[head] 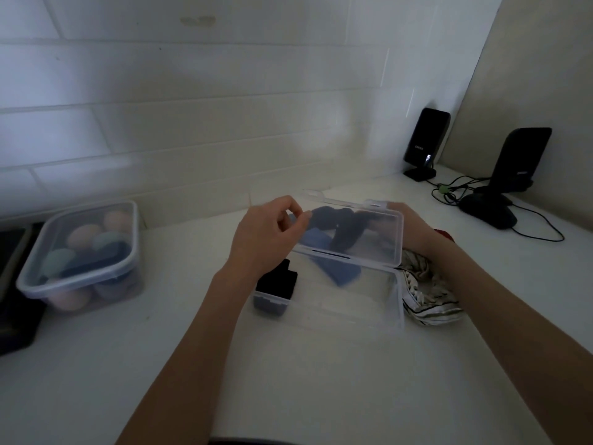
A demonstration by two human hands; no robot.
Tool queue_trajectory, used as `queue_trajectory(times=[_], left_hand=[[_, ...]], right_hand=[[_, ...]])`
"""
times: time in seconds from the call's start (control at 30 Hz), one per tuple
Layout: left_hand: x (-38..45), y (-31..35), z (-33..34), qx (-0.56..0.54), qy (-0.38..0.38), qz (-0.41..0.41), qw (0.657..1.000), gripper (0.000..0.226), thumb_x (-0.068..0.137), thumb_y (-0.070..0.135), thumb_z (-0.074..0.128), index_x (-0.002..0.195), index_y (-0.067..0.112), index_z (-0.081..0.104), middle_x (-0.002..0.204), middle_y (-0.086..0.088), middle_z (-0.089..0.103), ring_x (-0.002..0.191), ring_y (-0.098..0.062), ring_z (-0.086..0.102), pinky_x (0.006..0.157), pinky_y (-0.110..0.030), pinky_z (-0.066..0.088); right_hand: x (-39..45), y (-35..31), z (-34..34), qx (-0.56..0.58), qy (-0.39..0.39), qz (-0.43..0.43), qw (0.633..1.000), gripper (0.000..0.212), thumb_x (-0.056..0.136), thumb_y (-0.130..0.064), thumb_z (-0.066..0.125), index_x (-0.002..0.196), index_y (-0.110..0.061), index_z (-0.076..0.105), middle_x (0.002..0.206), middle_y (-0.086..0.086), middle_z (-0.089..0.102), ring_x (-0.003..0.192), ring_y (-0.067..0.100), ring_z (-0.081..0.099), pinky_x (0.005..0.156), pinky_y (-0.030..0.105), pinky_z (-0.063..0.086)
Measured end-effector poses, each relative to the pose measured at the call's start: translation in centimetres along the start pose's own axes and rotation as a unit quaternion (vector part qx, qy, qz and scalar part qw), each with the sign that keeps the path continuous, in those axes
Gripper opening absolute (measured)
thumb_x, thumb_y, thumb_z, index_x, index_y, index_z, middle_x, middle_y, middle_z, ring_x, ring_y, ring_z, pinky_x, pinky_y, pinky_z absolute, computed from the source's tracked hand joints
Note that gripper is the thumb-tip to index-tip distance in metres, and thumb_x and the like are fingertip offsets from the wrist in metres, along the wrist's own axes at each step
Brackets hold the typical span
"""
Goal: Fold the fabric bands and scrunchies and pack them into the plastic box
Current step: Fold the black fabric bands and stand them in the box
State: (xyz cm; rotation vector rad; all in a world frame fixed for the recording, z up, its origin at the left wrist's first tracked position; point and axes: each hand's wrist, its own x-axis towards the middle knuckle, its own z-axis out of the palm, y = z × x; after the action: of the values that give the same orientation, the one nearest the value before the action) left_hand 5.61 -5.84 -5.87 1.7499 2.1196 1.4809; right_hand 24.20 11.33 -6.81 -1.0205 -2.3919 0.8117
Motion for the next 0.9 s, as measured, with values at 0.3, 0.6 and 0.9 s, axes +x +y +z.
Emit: queue_trajectory(times=[0.3, 0.6, 0.9], left_hand=[[0.0, 0.1, 0.1, 0.010, -0.003, 0.008, 1.000, 0.018, 0.087, 0.033, 0.059, 0.075, 0.019, 0.057, 0.048, 0.005, 0.053, 0.055, -0.026, 0.062, 0.058, -0.041, 0.050], [0.2, -0.2, 0.0, -0.039, 0.031, 0.013, 0.999, 0.015, 0.083, 0.032, 0.061, 0.095, 0.023, 0.063, 0.095, 0.008, 0.065, 0.080, -0.009, 0.062, 0.062, -0.019, 0.045], [0.0, 1.9, -0.5, -0.309, -0.153, -0.053, 0.937, 0.016, 0.091, 0.015, 0.052, 0.101, 0.023, 0.062, 0.085, 0.017, 0.071, 0.083, 0.007, 0.065, 0.075, -0.009, 0.047]], right_hand=[[0.3, 0.7, -3.1, 0.298, 0.171, 0.061, 0.937, 0.007, 0.088, -0.012, 0.054, 0.087, -0.018, 0.058, 0.081, 0.003, 0.060, 0.067, 0.009, 0.060, 0.068, 0.024, 0.048], [-1.4, -6.2, -3.0, 0.254, 0.139, -0.193, 0.938, 0.034, 0.079, 0.010, 0.062, 0.084, -0.023, 0.054, 0.115, 0.004, 0.061, 0.117, 0.010, 0.056, 0.090, 0.019, 0.047], [-2.6, -9.6, 1.6, 0.190, 0.119, -0.212, 0.951, 0.040, 0.066, 0.013, 0.054, 0.083, -0.021, 0.064, 0.107, 0.006, 0.048, 0.086, 0.012, 0.052, 0.062, 0.009, 0.042]])
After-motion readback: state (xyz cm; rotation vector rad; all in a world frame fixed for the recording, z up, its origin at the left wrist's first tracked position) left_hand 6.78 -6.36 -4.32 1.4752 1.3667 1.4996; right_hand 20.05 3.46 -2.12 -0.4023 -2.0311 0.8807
